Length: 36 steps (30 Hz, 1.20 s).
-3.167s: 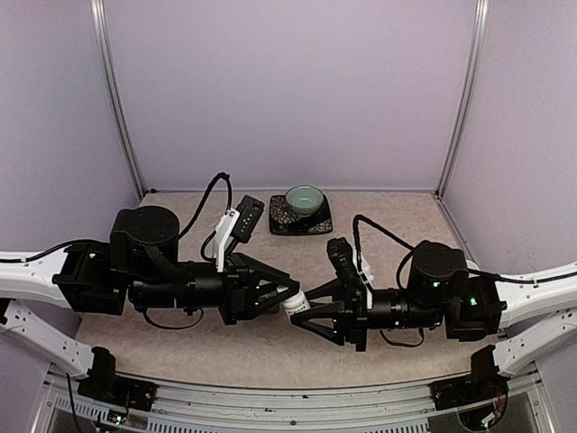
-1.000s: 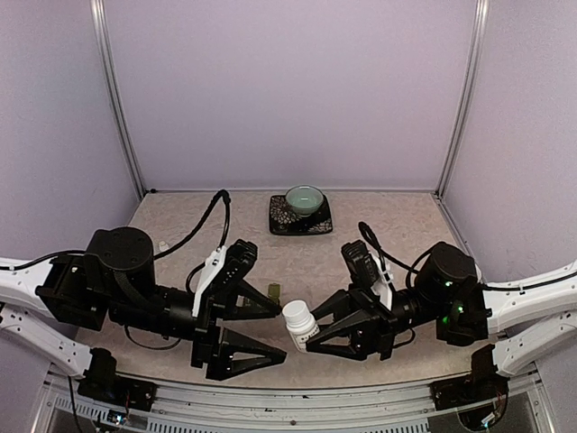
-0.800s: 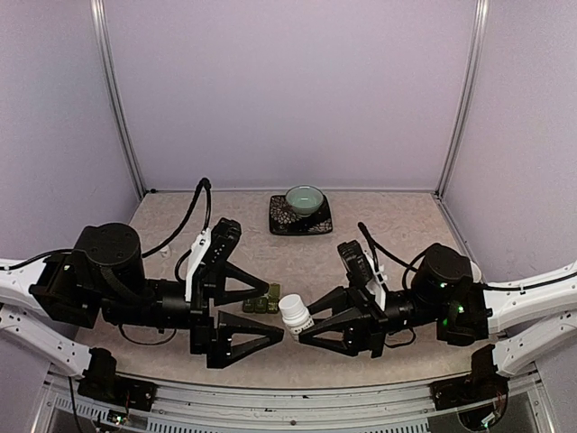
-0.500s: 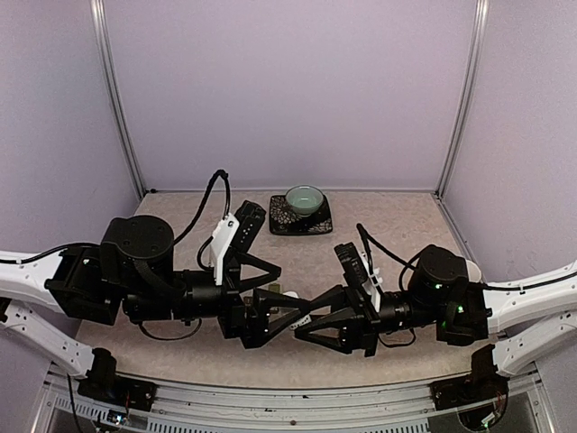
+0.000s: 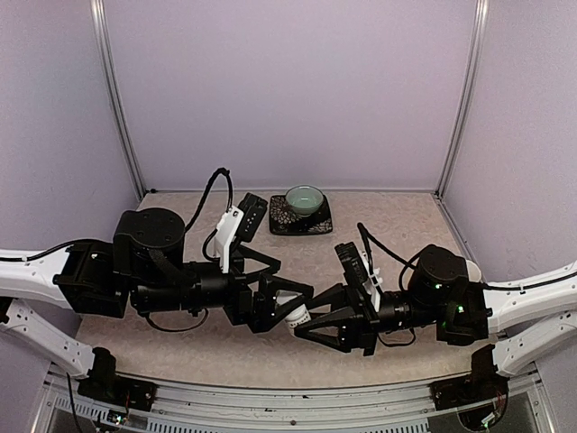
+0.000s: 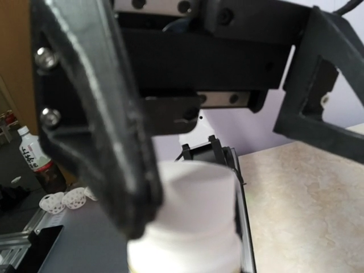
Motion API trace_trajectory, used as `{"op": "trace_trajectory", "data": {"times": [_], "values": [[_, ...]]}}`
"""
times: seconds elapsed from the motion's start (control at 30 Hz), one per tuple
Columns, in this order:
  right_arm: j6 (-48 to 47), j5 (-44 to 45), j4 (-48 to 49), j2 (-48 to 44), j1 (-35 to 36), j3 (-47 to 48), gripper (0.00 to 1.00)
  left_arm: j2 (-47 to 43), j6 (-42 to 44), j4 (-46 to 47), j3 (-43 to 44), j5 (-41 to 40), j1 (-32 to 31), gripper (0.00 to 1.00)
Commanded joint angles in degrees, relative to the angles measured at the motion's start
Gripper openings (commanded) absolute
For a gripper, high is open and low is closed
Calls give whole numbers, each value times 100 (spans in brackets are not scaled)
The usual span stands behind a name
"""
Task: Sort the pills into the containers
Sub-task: Screw the lid of the pill container onto the pill bottle.
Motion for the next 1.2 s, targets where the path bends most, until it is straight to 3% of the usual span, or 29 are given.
{"op": "trace_trajectory", "data": {"times": [0.0,1.17], "values": [[-58,53,17,-152,-36,164,25,-69,-53,123,-22,122,38,99],[-122,205,-194,-528,-62,114,25,-767,-214,-404,-282,-110,149,99]]}}
